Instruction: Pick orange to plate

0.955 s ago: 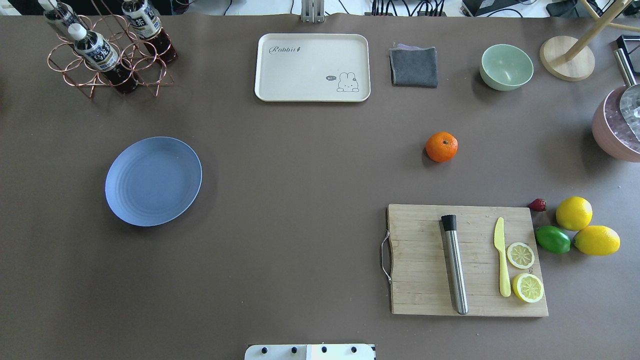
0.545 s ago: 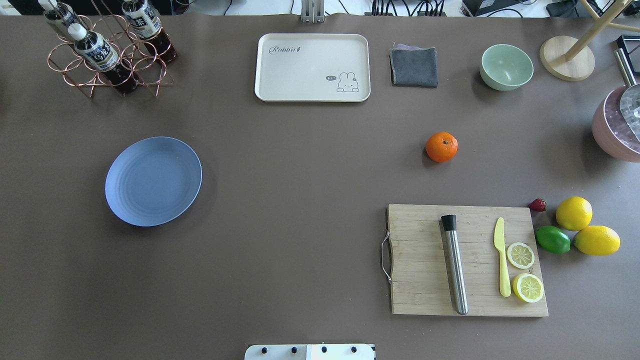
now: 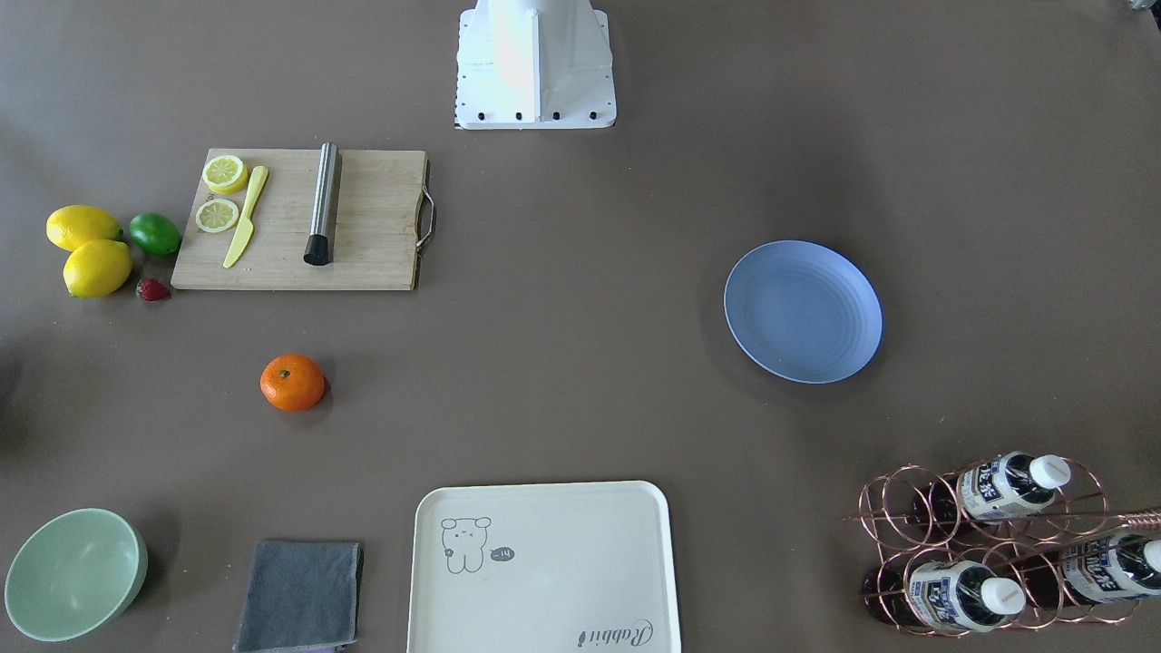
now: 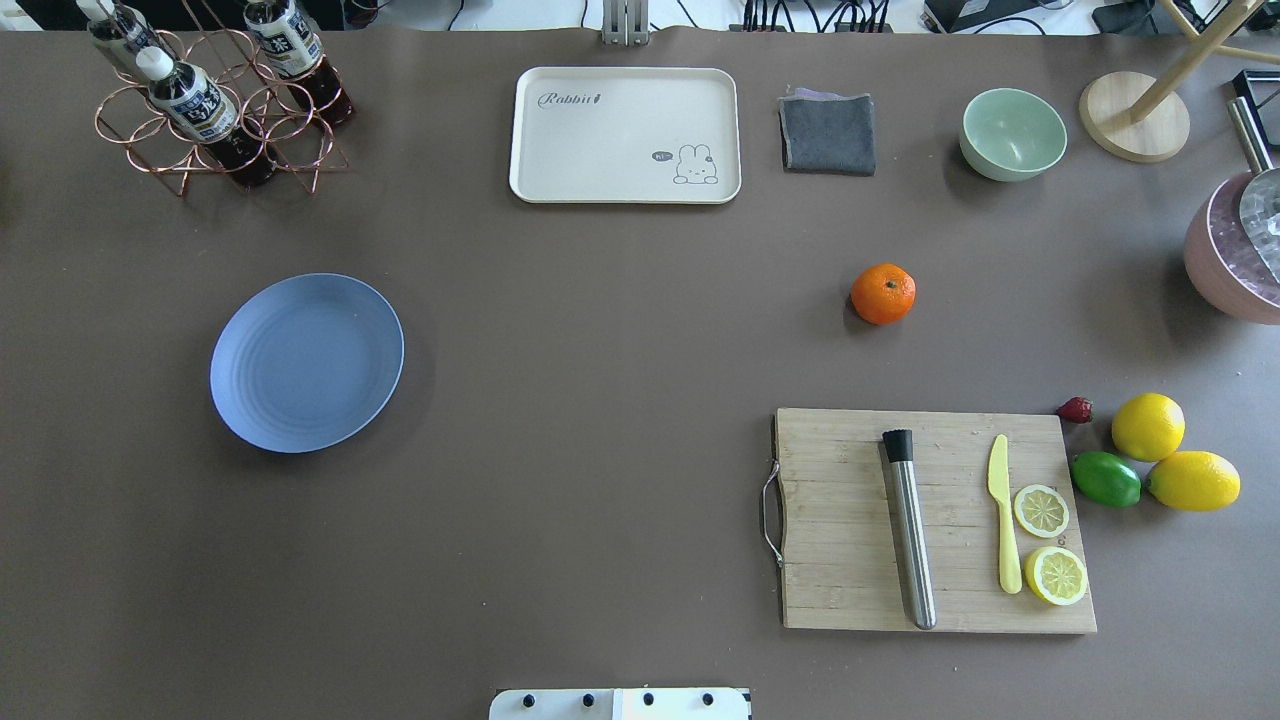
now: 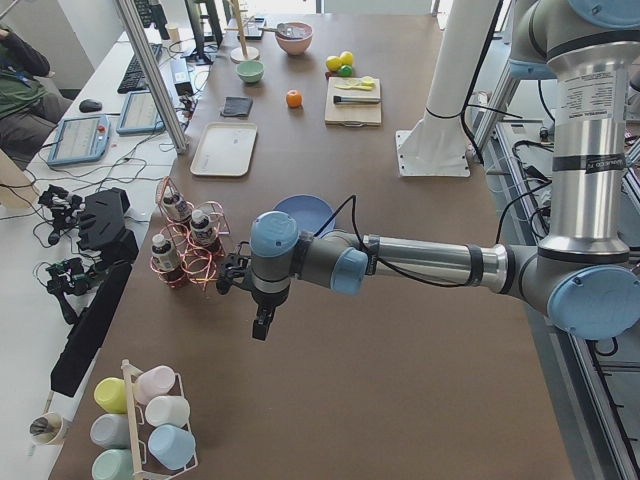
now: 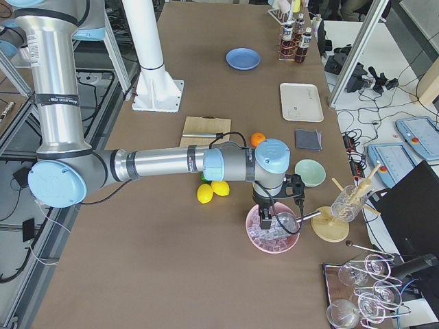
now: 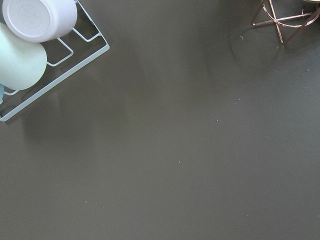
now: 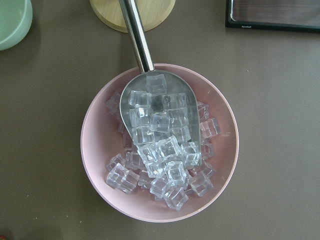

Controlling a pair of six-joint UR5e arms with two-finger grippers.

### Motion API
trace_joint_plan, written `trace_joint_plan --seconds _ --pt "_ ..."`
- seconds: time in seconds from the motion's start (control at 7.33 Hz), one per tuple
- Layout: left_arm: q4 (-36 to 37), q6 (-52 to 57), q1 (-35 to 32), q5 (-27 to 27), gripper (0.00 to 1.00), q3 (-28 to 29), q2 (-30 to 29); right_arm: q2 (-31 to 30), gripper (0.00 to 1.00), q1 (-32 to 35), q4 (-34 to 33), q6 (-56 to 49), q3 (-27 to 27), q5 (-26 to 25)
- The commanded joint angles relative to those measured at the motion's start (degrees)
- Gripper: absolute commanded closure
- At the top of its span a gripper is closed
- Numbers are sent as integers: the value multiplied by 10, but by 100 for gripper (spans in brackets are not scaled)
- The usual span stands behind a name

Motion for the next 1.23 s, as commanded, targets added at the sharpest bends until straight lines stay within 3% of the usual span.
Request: trace_joint_plan --seconds 0.0,0.82,1.09 --pt "2 -1 0 -2 2 -4 -1 0 0 -1 0 1 2 -1" --pt "-4 1 0 -8 2 -8 2 0 0 -1 1 -1 0 -1" --pt "-5 0 0 -63 2 -11 2 0 0 -1 1 -1 -1 -1"
